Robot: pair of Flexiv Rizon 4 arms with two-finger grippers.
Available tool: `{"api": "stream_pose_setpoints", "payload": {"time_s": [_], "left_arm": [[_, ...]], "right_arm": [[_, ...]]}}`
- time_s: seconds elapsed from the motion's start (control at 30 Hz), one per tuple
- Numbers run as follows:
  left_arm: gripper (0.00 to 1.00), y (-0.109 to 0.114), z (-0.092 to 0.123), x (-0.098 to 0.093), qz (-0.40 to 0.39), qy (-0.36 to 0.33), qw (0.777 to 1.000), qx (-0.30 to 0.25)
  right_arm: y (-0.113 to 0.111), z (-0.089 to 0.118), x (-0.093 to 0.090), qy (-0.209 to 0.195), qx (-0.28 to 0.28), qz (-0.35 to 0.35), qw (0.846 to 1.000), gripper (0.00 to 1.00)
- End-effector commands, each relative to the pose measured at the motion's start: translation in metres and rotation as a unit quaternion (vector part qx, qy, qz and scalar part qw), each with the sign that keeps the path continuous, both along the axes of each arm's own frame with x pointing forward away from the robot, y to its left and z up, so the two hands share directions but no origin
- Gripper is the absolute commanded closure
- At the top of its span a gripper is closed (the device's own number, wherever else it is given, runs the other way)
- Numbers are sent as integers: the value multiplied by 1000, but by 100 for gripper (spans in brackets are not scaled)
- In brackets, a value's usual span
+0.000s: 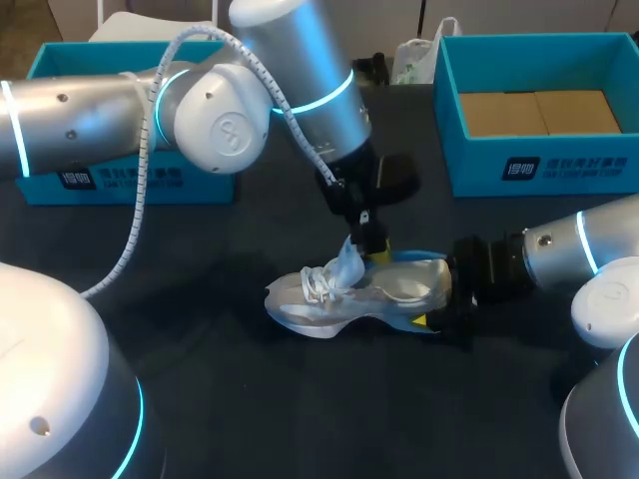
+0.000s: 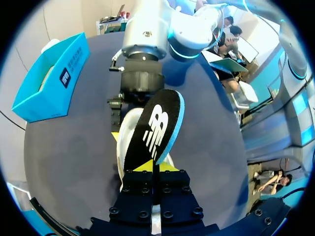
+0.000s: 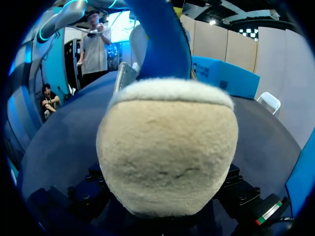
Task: Take the shoe out of the shoebox, open the shoe tongue, remove and reinsert the insole, then place the shoe into the shoebox
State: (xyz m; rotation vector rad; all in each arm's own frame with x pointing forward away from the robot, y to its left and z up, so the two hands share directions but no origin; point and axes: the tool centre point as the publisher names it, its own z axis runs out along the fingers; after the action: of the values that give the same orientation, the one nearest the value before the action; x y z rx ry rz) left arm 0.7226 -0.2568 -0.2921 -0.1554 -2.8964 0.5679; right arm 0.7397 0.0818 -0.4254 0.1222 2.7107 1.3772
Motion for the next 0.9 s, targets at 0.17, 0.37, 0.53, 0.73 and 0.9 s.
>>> {"api": "stream_pose_setpoints", "payload": {"time_s": [0.17, 0.37, 0.53, 0.73, 0.9], "left_arm": [[100, -19, 11, 0, 7, 16, 1000, -13], [100, -35, 15, -3, 7, 15, 1000, -20], [100, -38, 16, -3, 9, 15, 999, -42], [76, -41, 11, -4, 3, -8, 999, -39], [62, -39, 13, -5, 3, -34, 998, -49]], "right_arm": [[5, -4, -1, 0, -3, -1, 1000, 100], [5, -4, -1, 0, -3, -1, 1000, 100], [5, -4, -1, 0, -3, -1, 1000, 100], [5, -4, -1, 0, -3, -1, 1000, 100], [5, -4, -1, 0, -3, -1, 1000, 100]]}}
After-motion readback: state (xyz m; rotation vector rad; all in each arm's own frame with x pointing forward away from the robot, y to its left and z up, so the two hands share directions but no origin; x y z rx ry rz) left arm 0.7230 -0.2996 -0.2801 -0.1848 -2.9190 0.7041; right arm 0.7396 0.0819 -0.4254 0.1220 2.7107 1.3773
